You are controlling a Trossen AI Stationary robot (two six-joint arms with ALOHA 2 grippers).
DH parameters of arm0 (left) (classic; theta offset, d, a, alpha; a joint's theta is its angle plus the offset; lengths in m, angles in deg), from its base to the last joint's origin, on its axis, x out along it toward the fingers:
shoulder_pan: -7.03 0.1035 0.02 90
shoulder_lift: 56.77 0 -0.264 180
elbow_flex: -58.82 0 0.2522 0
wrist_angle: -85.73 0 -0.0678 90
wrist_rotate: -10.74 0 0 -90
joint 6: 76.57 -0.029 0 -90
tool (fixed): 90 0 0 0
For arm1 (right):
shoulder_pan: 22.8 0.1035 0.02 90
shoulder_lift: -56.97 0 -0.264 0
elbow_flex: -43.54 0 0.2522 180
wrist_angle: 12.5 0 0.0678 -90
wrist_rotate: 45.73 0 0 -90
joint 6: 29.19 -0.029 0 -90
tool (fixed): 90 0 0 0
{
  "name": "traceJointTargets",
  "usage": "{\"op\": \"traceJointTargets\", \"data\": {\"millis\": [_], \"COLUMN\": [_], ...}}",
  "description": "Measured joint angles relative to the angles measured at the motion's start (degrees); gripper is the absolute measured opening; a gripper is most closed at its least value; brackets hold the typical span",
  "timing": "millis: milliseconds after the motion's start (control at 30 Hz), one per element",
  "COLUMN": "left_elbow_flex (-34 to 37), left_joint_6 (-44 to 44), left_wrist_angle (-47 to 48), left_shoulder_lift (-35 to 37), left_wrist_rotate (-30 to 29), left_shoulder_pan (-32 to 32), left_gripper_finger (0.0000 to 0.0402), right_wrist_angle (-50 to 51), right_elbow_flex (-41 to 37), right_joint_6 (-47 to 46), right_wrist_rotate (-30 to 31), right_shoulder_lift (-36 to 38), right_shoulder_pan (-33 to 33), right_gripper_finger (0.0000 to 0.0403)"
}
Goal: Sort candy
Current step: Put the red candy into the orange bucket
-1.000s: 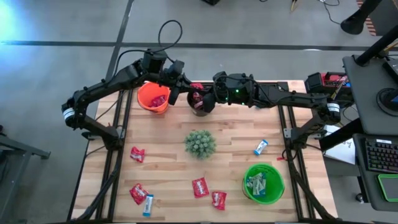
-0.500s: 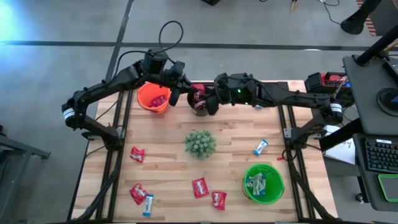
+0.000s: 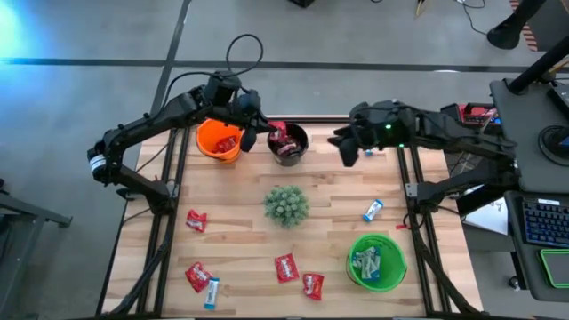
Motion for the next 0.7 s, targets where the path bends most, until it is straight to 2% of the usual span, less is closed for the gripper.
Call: {"op": "traceJointTargets", "data": {"millis": [200, 300, 400, 533, 700], "left_elbow_flex": [-0.01, 0.00, 0.00, 0.00, -0.02], "left_joint_6": [-2.28, -2.73, -2.84, -2.63, -1.28], "left_wrist_angle": [10.07, 15.85, 20.91, 26.39, 32.96], "left_shoulder_lift": [1.00, 1.98, 3.12, 4.70, 6.23], "left_wrist_rotate": [-11.73, -14.02, -16.24, -22.06, -31.91], "left_shoulder_pan": [0.94, 1.86, 2.52, 3.12, 3.27], "left_gripper_finger": [0.0001, 0.0001, 0.0001, 0.0001, 0.0001], "right_wrist_angle": [4.97, 8.53, 12.18, 15.35, 15.96], "right_elbow_flex": [0.00, 0.00, 0.00, -0.07, -0.17], "right_joint_6": [0.81, 2.41, 4.55, 6.43, 7.39], "right_wrist_rotate": [2.52, 5.01, 7.81, 9.12, 9.15], "right_shoulder_lift": [3.26, 3.62, 3.20, 2.02, 0.12], "right_shoulder_pan": [0.03, -0.05, -0.02, -0.57, -0.63], "right_gripper_finger": [0.0158, 0.0157, 0.0159, 0.0158, 0.0154]}}
